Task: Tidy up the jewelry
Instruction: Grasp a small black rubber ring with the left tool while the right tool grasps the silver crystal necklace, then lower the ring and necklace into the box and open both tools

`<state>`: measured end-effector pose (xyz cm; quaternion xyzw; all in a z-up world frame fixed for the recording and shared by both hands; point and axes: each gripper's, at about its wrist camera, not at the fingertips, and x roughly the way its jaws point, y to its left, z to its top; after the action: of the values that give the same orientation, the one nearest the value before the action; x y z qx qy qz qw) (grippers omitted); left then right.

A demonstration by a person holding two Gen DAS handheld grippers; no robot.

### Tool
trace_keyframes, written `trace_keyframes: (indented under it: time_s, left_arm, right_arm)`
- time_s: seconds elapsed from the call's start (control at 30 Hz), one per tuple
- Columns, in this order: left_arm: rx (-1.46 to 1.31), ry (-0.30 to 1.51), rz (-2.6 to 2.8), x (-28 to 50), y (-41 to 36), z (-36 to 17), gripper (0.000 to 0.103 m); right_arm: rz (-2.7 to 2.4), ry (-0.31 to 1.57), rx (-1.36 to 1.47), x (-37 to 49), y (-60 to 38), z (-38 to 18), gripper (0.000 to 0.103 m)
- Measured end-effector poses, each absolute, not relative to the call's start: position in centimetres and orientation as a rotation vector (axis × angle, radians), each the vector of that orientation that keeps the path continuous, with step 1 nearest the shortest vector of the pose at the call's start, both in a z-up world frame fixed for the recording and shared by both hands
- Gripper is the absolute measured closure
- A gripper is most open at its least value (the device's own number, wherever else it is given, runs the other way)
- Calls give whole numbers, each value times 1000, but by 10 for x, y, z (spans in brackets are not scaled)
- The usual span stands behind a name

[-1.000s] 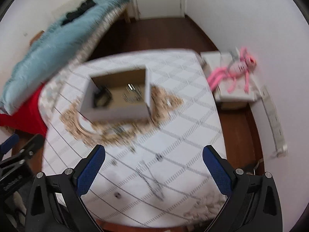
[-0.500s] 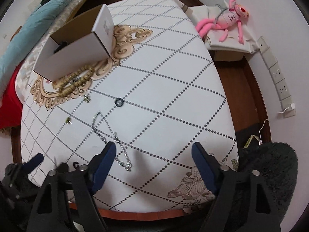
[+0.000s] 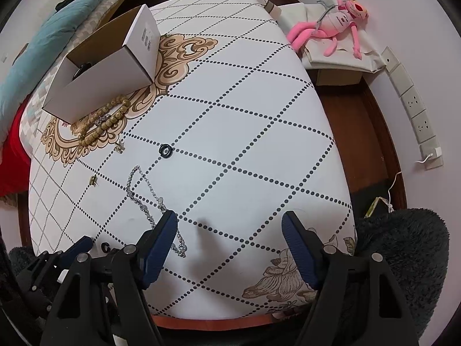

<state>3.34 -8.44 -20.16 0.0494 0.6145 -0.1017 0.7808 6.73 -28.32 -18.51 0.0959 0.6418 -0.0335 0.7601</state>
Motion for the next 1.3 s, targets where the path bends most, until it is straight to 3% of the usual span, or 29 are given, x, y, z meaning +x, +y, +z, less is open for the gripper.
trace_keyframes:
  time_s: [0.13, 0.17, 0.2, 0.77, 0.83, 0.9, 0.97, 1.0, 1.03, 1.07, 1.3]
  left_arm:
    - [116, 1316, -221, 35, -85, -202, 82]
    - [112, 1315, -221, 37, -87, -203, 91]
    - [107, 1315, -222, 37, -87, -203, 93]
    - [35, 1261, -87, 65, -22, -187, 93]
    - [29, 1265, -75, 65, -19, -190, 93]
    - [22, 1268, -67, 65, -17, -191, 93]
    - [11, 1274, -62, 65, -14, -194, 93]
    - [8, 1276, -60, 67, -16, -194, 93]
    - [3, 1279, -58, 67, -15, -195, 93]
    - [-2, 1281, -59, 67, -15, -195, 93]
    - [-17, 1261, -85, 68, -16, -180, 93]
  right_arm:
    - [-73, 1395, 213, 68, -283, -185, 26]
    - [-72, 1394, 214, 68, -283, -184, 26]
    - [-70, 1393, 215, 68, -283, -184, 27]
    - [74, 1460, 171, 67, -237, -205, 27]
    - [83, 1449, 105, 67, -225, -208, 38]
    - [82, 1437, 43, 67, -217, -209, 39]
    - [59, 1387, -41, 64, -209, -208, 51]
    - [72, 1360, -49, 62, -207, -207, 67]
    - [70, 1347, -59, 62, -206, -207, 89]
    - [71, 1342, -62, 62, -206, -206, 98]
    - [132, 1305, 121, 66, -221, -190, 101]
